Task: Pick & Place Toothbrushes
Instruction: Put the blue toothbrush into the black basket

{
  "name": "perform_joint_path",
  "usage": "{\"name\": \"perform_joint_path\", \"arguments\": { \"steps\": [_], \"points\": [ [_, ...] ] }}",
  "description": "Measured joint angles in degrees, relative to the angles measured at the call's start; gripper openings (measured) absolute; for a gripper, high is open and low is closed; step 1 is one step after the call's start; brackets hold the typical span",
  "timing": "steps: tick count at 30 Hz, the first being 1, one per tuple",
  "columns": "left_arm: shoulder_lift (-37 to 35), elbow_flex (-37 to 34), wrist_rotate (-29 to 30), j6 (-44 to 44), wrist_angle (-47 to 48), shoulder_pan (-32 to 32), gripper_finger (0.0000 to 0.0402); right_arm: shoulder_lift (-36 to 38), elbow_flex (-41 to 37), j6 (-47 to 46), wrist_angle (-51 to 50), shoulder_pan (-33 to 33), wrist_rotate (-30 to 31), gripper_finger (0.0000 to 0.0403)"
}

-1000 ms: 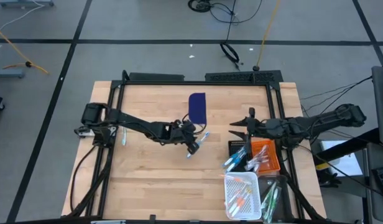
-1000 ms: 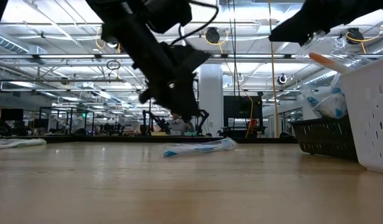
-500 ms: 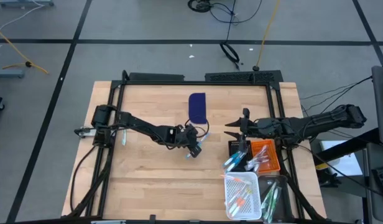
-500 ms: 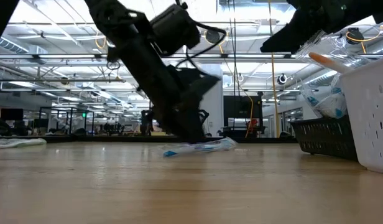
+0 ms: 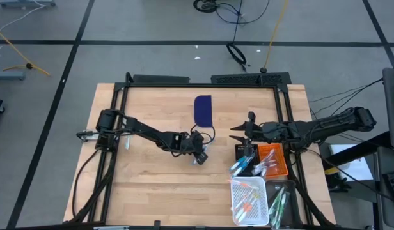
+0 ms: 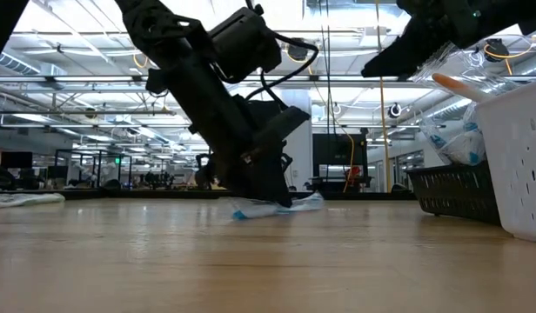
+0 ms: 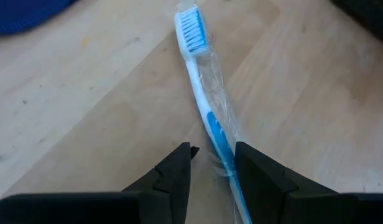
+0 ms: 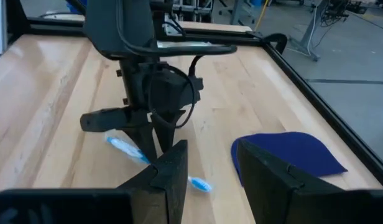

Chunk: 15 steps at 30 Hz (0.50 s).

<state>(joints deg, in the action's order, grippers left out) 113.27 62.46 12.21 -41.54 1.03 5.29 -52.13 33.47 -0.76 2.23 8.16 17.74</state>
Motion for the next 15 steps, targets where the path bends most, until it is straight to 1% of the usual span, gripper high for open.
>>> {"name": "perform_joint_path", "arguments": {
  "steps": [10,12,15],
  "points": [
    [-0.24,0.13,1.45,-3.71,4.93,-0.71,0.0121,0.01,0.0,-0.01,-0.29,0.0,0.02,0.013],
    [-0.3,0.11,0.42,-3.89,4.71,-1.25,0.0102,0.01,0.0,-0.01,-0.31,0.0,0.0,0.013],
    [-0.45,0.1,-0.65,-3.65,4.84,-1.72,0.0043,0.01,0.0,-0.02,-0.31,0.0,0.0,0.013]
  ]
}}
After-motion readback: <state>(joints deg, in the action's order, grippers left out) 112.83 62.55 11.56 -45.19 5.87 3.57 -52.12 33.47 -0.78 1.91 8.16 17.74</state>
